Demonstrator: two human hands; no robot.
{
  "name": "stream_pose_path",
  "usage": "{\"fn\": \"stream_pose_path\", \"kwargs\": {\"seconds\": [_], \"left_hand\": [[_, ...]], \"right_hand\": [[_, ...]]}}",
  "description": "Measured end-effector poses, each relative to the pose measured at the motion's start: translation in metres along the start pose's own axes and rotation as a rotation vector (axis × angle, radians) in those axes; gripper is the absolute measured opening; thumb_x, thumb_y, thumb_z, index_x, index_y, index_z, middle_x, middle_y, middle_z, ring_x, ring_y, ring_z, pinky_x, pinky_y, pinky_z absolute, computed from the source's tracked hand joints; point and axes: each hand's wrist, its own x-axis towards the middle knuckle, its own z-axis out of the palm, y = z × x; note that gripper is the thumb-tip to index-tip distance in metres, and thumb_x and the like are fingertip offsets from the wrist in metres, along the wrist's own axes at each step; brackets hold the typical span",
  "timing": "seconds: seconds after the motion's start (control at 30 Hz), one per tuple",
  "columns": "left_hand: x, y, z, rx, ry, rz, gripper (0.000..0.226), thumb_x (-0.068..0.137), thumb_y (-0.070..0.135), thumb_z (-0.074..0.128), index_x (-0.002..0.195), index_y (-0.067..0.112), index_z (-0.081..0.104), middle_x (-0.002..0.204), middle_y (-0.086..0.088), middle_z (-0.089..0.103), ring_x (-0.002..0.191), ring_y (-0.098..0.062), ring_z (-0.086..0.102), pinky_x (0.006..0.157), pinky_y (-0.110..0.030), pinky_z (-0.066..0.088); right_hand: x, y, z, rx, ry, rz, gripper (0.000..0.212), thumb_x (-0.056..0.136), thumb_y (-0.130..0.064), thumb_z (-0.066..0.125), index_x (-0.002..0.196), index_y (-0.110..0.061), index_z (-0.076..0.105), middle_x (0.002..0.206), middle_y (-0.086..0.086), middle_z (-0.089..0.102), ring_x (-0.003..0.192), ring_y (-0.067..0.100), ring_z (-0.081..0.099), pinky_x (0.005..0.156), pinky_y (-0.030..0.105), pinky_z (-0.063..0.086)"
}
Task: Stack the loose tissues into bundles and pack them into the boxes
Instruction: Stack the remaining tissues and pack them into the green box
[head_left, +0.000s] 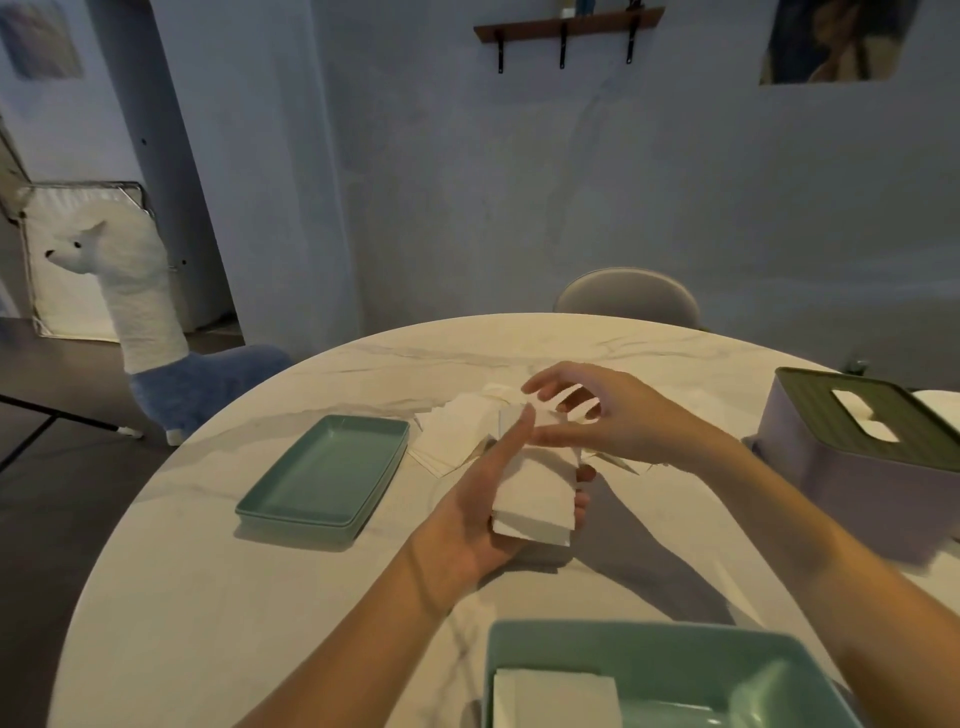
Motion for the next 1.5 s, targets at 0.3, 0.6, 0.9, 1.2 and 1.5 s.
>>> {"fn": "stream_pose_path", "kwargs": {"seconds": [0.3,0.6,0.9,1.2,1.5], "left_hand": [[0.007,0.007,-0.017,0.603,0.150,0.338,0.052,0.075,0.009,0.080,0.120,-0.003,0.056,0.104,-0.017,0.068,0.086,-0.024,0.071,0.077,-0.044,0.061],[0.005,-0.022,-0.001,0.794,0.301,0.482,0.025,0.100,0.031,0.066,0.118,0.018,0.055,0.118,-0.005,0.062,0.101,-0.018,0.064,0.078,-0.026,0.059],[0.022,-0.038,0.010,0.669,0.538,0.643,0.031,0.094,0.067,0.050,0.094,0.037,0.058,0.103,0.005,0.065,0.100,-0.020,0.065,0.093,-0.053,0.057],[0.023,-0.033,0.006,0.652,0.653,0.593,0.023,0.102,0.053,0.051,0.096,0.032,0.060,0.092,0.011,0.067,0.093,-0.016,0.067,0.093,-0.049,0.058],[0.020,-0.024,-0.001,0.655,0.495,0.621,0.021,0.106,0.035,0.051,0.098,0.018,0.062,0.092,0.000,0.068,0.094,-0.024,0.066,0.091,-0.046,0.056]], "right_hand": [[-0.046,0.037,-0.010,0.272,0.068,0.110,0.036,0.081,-0.048,0.077,0.112,-0.031,0.072,0.105,-0.014,0.073,0.102,0.015,0.067,0.094,0.036,0.058],[-0.084,0.039,0.047,0.984,0.194,0.222,0.054,0.084,0.009,0.071,0.127,-0.022,0.058,0.121,0.012,0.062,0.109,0.031,0.063,0.076,0.041,0.063],[-0.083,0.016,0.070,0.779,0.283,0.101,0.100,0.069,0.005,0.081,0.136,-0.057,0.040,0.125,-0.008,0.054,0.112,0.028,0.061,0.076,0.045,0.064],[-0.084,0.010,0.073,0.880,0.230,0.138,0.096,0.073,0.013,0.073,0.133,-0.056,0.044,0.123,-0.004,0.051,0.111,0.032,0.060,0.071,0.051,0.063],[-0.091,0.031,0.054,0.546,0.102,-0.023,0.066,0.090,0.000,0.066,0.137,-0.043,0.052,0.125,-0.010,0.060,0.108,0.019,0.066,0.081,0.035,0.063]]}}
